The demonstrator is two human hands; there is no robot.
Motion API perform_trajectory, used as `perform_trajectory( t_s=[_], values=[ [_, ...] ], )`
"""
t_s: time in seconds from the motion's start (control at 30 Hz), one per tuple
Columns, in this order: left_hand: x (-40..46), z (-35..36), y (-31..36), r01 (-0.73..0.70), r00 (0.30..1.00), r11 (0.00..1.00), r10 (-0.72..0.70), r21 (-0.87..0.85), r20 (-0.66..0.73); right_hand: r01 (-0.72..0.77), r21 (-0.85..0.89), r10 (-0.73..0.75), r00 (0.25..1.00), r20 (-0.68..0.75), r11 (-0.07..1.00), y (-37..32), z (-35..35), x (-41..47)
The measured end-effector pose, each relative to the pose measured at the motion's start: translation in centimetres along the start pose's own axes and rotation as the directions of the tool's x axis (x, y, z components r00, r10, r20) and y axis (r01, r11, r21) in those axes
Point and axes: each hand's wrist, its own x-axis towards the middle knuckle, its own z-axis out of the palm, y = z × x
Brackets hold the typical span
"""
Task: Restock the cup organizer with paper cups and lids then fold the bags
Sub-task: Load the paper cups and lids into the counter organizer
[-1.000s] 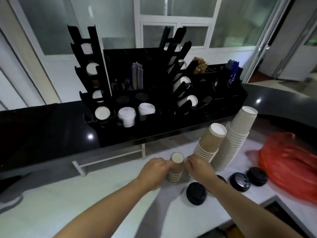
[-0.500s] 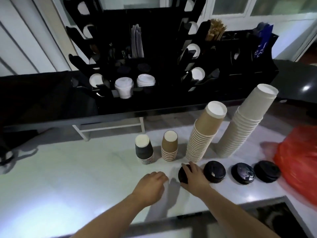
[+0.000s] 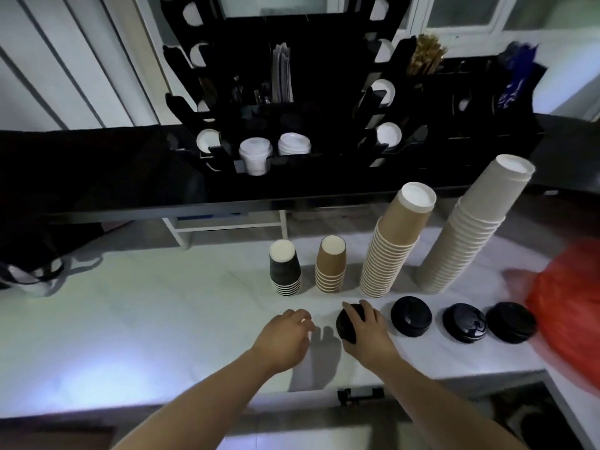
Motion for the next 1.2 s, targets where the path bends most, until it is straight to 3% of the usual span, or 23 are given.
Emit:
perform_trajectory(
  t_s=[0.37, 0.63, 0.97, 1.2],
  values=[
    [1.4, -9.9, -2.2, -0.052, 0.985, 0.994, 0.067, 0.096, -0.158, 0.125, 0.115, -0.085, 0.948, -0.307, 0.985, -8.1, -10.1, 0.2],
    [5.0, -18.3, -6.4, -0.07, 0.942, 0.992, 0.102, 0.109, -0.32, 0.159, 0.124, -0.089, 0.893, -0.442, 0.979, -14.4, -20.3, 6.1],
    [13.1, -21.7, -10.0, -0.01, 0.897, 0.999, 0.028, 0.042, -0.441, 0.098, -0.005, -0.09, 0.883, -0.461, 0.995, -15.6, -30.0, 17.4],
    [18.2, -24.4, -11.4, 0.111, 0.903, 0.994, -0.099, 0.005, -0.417, -0.006, -0.138, -0.05, 0.915, -0.401, 0.99, -15.9, -33.0, 23.3]
  ],
)
